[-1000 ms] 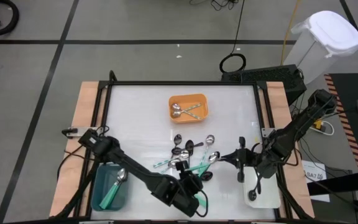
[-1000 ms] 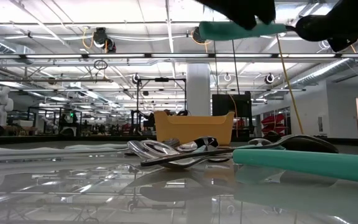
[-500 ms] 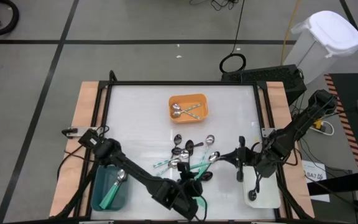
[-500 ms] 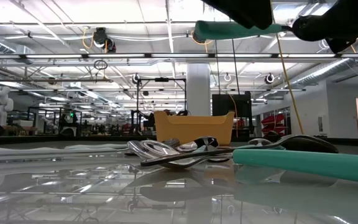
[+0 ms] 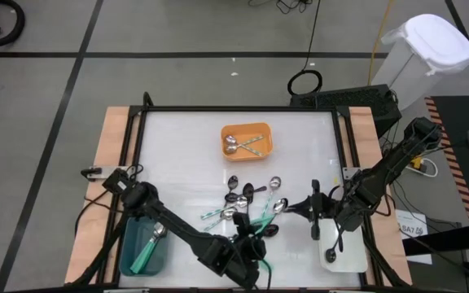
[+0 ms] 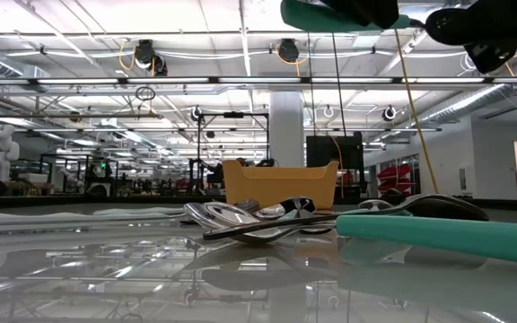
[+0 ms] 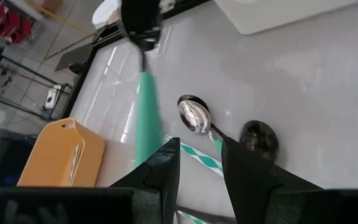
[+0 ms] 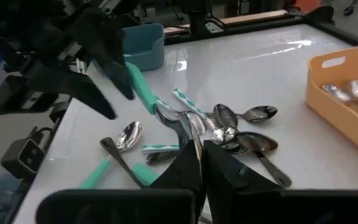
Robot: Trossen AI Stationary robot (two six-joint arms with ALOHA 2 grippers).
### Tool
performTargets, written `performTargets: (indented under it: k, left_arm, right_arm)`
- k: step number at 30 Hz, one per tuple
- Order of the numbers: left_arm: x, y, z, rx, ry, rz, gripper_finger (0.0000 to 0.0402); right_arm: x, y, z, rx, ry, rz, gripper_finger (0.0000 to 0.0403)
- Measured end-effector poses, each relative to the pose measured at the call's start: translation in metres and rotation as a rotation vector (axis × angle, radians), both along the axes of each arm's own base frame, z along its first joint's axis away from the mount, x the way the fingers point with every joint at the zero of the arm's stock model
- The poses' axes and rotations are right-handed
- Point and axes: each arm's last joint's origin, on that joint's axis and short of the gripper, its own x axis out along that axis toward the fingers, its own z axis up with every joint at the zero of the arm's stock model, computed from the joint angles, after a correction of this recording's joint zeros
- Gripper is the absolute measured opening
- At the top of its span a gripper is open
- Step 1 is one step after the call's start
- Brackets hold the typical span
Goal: Sort silverware by color (type)
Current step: Put the green spoon into the blue bin
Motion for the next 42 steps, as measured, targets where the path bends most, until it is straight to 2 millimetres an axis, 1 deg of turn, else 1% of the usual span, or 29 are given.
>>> performTargets:
  k: [8,11,15,18,22,26,29,36,42]
  left_arm:
    - [0.000,0.001,0.001,0.014,-0.003,0.003,0.0120]
    - [-0.001,-0.001,0.002,0.062,-0.021,0.018,0.0120]
    - [-0.009,-0.012,0.005,0.179,-0.033,0.002,0.0124]
    - [-0.017,-0.024,0.007,0.270,-0.047,-0.005,0.0145]
    - [-0.025,-0.032,0.009,0.343,-0.072,0.008,0.0194]
    - [-0.024,-0.030,0.009,0.357,-0.075,0.022,0.0247]
    - [-0.021,-0.026,0.009,0.364,-0.068,0.027,0.0271]
    - [-0.013,-0.016,0.002,0.382,-0.043,0.050,0.0278]
    - [-0.010,-0.009,-0.006,0.427,-0.004,0.065,0.0278]
  right_arm:
    - [0.001,0.001,0.001,0.046,-0.013,-0.011,0.0004]
    - [0.001,0.001,0.002,0.056,-0.024,-0.021,0.0004]
    - [0.001,0.000,0.002,0.065,-0.028,-0.042,0.0004]
    - [0.002,-0.002,0.002,0.064,-0.028,-0.051,0.0004]
    - [0.003,-0.003,0.002,0.065,-0.028,-0.059,0.0004]
    - [0.003,-0.003,0.002,0.066,-0.028,-0.059,0.0004]
    - [0.003,-0.003,0.002,0.069,-0.028,-0.058,0.0004]
    - [0.004,-0.003,0.003,0.092,-0.037,-0.063,0.0004]
    - [0.002,0.000,0.004,0.115,-0.043,-0.056,0.0004]
